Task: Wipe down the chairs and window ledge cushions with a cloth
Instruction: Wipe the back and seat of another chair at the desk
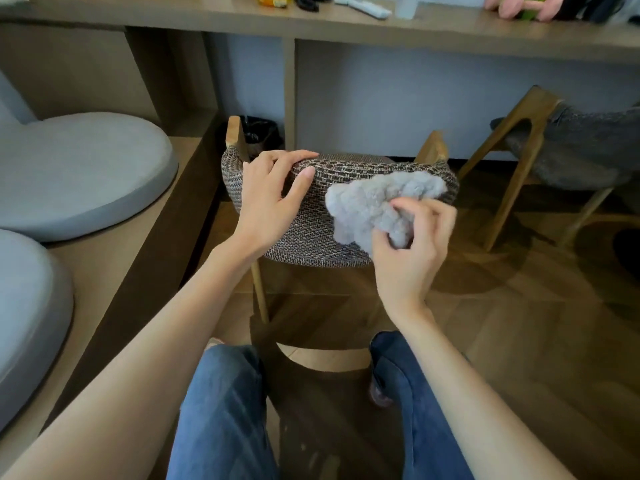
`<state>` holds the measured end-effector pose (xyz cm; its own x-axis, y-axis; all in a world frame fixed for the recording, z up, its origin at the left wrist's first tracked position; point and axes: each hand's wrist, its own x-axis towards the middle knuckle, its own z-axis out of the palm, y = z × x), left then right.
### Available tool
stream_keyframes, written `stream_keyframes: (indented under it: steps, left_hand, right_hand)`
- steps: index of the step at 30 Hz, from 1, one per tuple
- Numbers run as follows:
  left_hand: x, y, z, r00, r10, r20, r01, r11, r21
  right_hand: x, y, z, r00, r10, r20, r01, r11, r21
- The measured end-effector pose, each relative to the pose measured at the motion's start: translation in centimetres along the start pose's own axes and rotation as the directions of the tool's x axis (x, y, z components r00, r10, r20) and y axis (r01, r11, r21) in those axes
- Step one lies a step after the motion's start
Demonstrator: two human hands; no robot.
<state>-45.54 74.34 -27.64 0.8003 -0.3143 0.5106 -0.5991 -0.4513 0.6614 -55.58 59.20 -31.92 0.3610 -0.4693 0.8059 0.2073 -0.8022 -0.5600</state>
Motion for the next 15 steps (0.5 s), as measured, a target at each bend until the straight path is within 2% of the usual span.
stream_keyframes:
  steps: [2, 5, 9, 12, 15]
  left_hand:
    - [0.2, 0.4, 0.3, 1.000, -0.018, -0.016, 0.018, 1.000, -0.002]
    - [0.3, 0.7, 0.9, 0.999, -0.034, -0.017, 0.035, 0.996, 0.078]
    - [0.1, 0.9, 1.4, 0.997, -0.040, -0.067, 0.045, 0.996, 0.072]
    - [-0.2, 1.2, 1.6, 0.995, -0.042, -0.095, 0.051, 0.995, 0.087]
    - [-0.6, 1.8, 2.1, 0.991, -0.018, -0.134, 0.039, 0.986, 0.162]
  right_hand:
    - [1.1, -0.5, 1.1, 0.999, 0.041, -0.011, -0.042, 0.995, -0.088]
    - [0.4, -0.1, 2.7, 0.998, -0.015, 0.053, 0.024, 0.985, -0.171]
    - [-0.5, 2.4, 3.8, 0.994, -0.088, 0.059, 0.098, 0.977, -0.188]
    - [-2.9, 4.5, 3.5, 0.971, -0.075, 0.226, 0.128, 0.965, -0.230]
    - [-4.8, 5.8, 2.6, 0.913, 0.093, 0.397, -0.015, 0.981, -0.196]
